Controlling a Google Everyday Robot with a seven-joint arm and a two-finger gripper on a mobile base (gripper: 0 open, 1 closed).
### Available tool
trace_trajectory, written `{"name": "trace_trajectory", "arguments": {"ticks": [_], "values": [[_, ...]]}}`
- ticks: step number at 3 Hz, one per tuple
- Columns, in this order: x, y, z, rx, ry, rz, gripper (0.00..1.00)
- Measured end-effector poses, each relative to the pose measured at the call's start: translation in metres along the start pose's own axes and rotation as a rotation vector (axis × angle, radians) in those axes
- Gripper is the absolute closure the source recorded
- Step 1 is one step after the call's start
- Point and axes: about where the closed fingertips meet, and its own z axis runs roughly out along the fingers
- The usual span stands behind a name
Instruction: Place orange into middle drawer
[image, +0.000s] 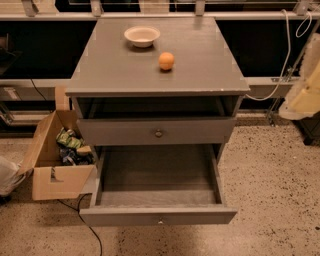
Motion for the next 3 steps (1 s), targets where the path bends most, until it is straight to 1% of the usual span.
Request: {"name": "trace_trajectory", "arguments": {"ticks": [1, 2, 3], "values": [[0.0, 0.0, 0.0, 0.0, 0.0, 0.0, 0.0], [-0.002, -0.007, -0.002, 0.04, -0.051, 0.051, 0.0], [0.004, -0.018, 0.012, 0.063, -0.131, 0.137, 0.0]]}}
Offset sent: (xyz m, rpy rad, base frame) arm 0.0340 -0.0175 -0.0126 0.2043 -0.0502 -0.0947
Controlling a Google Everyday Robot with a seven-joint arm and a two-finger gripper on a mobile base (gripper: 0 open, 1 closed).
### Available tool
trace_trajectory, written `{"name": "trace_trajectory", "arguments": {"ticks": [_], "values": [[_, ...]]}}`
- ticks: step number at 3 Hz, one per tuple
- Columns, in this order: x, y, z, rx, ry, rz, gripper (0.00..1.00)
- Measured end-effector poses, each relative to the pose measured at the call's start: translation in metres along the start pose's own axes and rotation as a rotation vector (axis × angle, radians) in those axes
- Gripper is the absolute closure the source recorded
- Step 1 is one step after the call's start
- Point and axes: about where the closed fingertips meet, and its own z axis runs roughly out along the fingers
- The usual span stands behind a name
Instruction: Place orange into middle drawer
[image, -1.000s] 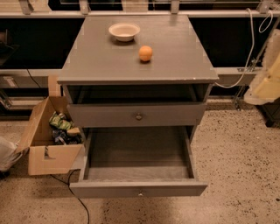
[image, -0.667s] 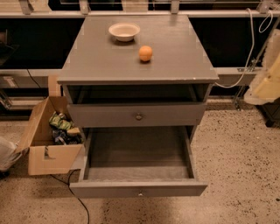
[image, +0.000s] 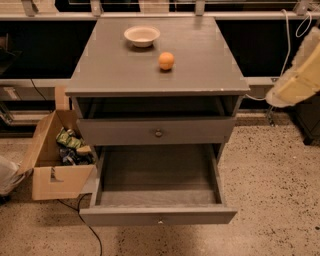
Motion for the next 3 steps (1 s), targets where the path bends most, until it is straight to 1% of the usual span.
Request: {"name": "trace_trajectory", "arguments": {"ticks": [1, 2, 3], "values": [[0.01, -0.009, 0.025, -0.005, -0.07, 0.084, 0.0], [0.023, -0.013, 0.047, -0.02, -0.114, 0.153, 0.0], [0.04, -0.02, 0.082, -0.041, -0.177, 0.25, 0.0]]}}
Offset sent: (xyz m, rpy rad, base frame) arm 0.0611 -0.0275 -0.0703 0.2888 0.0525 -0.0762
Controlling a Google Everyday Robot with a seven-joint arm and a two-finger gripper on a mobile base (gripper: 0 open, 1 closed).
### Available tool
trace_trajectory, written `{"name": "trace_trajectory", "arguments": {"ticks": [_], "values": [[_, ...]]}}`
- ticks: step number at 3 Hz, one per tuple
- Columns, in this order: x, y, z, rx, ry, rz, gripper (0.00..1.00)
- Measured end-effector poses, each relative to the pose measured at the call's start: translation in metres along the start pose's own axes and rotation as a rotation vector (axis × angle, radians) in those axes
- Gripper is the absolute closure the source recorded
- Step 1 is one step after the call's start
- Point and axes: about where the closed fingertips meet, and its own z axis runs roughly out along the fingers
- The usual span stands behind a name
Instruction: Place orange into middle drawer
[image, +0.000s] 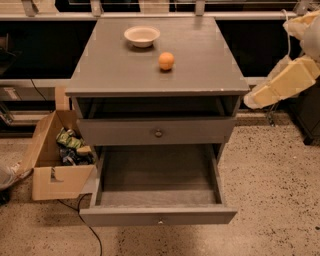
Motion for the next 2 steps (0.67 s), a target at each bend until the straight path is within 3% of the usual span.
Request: {"name": "trace_trajectory", "arguments": {"ticks": [1, 2], "values": [[0.0, 0.0, 0.0, 0.0, -0.002, -0.001, 0.0], [0.002, -0.02, 0.024, 0.024, -0.057, 0.01, 0.0]]}}
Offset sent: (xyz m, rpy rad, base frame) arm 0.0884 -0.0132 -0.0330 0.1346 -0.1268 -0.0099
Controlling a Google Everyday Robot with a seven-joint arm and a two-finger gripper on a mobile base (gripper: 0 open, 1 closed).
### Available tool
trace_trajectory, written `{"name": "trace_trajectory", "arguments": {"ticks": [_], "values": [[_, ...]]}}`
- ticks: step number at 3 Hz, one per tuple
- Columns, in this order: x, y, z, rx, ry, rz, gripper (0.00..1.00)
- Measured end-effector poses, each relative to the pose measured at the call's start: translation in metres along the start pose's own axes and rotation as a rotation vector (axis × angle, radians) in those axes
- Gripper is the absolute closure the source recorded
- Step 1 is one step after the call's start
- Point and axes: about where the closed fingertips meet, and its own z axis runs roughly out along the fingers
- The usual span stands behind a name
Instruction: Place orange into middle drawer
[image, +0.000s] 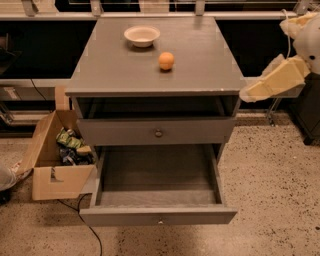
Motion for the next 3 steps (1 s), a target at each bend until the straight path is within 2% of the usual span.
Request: {"name": "trace_trajectory", "arguments": {"ticks": [1, 2, 3], "values": [[0.003, -0.034, 0.042, 0.028, -0.086, 0.039, 0.0], [0.003, -0.062, 0.088, 0.041, -0.133, 0.111, 0.0], [-0.002, -0.079, 0.138, 0.017, -0.15, 0.19, 0.0]]}}
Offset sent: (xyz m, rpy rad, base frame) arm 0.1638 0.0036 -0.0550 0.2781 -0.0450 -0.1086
